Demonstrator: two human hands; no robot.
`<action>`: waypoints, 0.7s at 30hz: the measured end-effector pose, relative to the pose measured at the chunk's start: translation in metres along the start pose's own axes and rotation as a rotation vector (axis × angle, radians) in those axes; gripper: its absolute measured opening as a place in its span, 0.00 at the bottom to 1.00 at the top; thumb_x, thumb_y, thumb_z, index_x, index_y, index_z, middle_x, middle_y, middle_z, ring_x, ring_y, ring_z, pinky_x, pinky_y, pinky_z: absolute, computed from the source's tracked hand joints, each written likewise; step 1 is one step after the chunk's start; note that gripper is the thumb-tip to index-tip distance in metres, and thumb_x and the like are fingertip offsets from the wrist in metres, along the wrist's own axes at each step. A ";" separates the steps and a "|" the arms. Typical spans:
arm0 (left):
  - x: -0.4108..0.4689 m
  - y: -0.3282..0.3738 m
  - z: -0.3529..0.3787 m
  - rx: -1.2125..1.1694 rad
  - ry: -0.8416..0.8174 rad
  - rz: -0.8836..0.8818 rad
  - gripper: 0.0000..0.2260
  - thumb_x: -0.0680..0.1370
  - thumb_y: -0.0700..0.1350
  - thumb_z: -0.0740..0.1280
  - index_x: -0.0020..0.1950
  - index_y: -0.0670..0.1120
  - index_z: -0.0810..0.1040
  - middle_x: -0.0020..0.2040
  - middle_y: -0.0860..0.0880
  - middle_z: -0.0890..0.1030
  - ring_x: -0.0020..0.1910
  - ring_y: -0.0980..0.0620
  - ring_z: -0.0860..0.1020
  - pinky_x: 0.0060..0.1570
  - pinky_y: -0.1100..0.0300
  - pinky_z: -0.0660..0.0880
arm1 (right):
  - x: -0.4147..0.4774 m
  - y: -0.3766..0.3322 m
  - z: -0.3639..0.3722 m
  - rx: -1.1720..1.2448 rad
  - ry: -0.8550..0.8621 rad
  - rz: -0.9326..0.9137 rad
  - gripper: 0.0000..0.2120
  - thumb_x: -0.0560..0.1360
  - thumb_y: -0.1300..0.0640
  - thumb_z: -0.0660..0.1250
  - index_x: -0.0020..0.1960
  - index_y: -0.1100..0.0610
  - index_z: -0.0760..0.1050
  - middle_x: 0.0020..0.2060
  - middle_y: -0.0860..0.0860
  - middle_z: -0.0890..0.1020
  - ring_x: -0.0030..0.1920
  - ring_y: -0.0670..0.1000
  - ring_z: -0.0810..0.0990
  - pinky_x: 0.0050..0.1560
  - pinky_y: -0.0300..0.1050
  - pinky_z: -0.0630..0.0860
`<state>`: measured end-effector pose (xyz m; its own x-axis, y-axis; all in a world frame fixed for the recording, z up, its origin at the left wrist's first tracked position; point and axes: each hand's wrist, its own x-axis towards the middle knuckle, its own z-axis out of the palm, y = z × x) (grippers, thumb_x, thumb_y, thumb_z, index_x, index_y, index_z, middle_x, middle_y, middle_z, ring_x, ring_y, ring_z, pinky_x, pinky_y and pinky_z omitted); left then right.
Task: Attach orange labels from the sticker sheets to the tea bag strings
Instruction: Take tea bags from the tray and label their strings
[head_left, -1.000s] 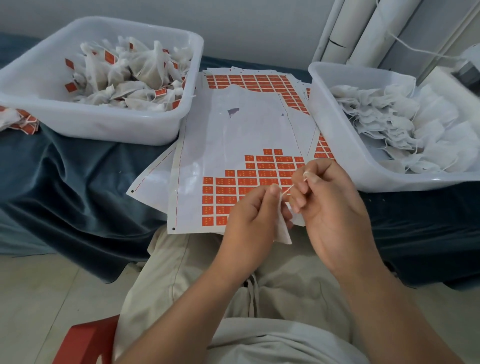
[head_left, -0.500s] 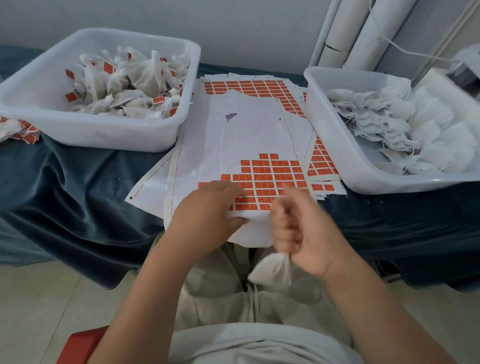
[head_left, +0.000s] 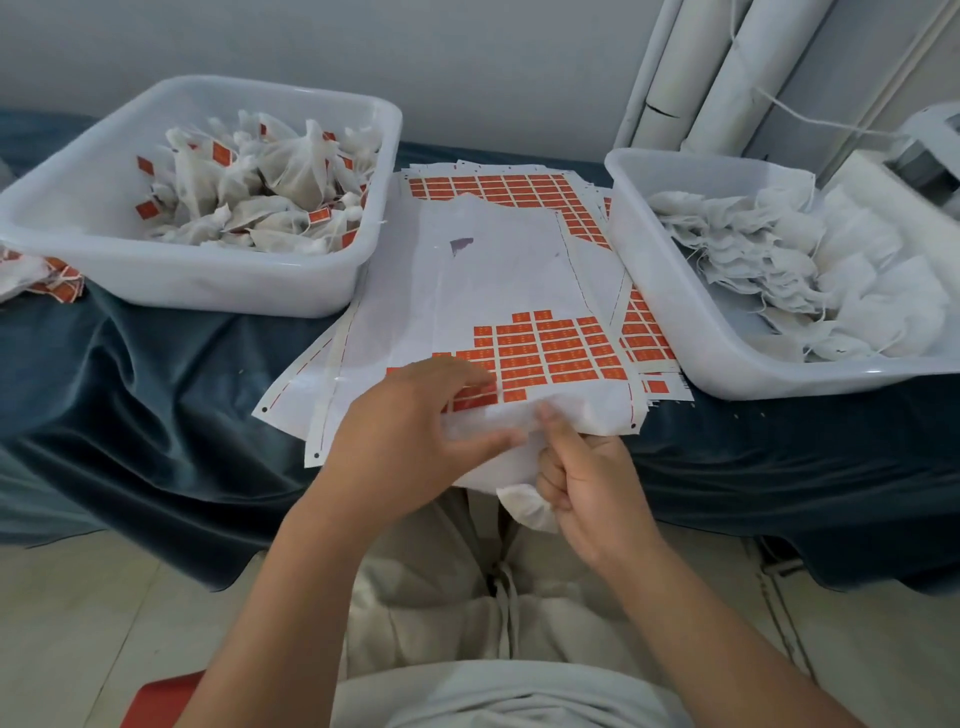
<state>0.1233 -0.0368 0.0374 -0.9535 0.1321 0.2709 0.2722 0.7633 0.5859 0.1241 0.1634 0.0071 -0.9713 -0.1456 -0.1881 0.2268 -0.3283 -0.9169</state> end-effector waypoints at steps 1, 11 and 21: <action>0.000 0.004 0.000 -0.044 -0.005 0.022 0.28 0.71 0.76 0.66 0.66 0.62 0.78 0.59 0.67 0.80 0.55 0.65 0.77 0.52 0.69 0.75 | -0.001 0.000 0.000 -0.072 -0.028 -0.022 0.08 0.78 0.46 0.73 0.53 0.50 0.85 0.28 0.50 0.64 0.25 0.46 0.61 0.27 0.38 0.64; -0.004 0.018 0.007 -0.308 0.112 -0.061 0.09 0.77 0.53 0.77 0.56 0.58 0.89 0.51 0.64 0.87 0.50 0.64 0.84 0.49 0.53 0.83 | -0.006 -0.006 -0.003 -0.435 -0.073 -0.136 0.14 0.78 0.41 0.66 0.49 0.52 0.75 0.28 0.45 0.71 0.30 0.42 0.73 0.40 0.33 0.74; -0.003 0.019 0.005 -0.304 0.056 -0.008 0.07 0.83 0.53 0.70 0.55 0.57 0.87 0.48 0.61 0.86 0.46 0.55 0.84 0.45 0.52 0.82 | -0.002 -0.006 -0.005 -0.336 -0.077 -0.145 0.11 0.78 0.43 0.70 0.52 0.49 0.76 0.28 0.43 0.71 0.29 0.42 0.71 0.36 0.32 0.73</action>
<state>0.1306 -0.0197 0.0435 -0.9495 0.0856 0.3018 0.2989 0.5389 0.7876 0.1248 0.1707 0.0114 -0.9805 -0.1938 -0.0323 0.0384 -0.0280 -0.9989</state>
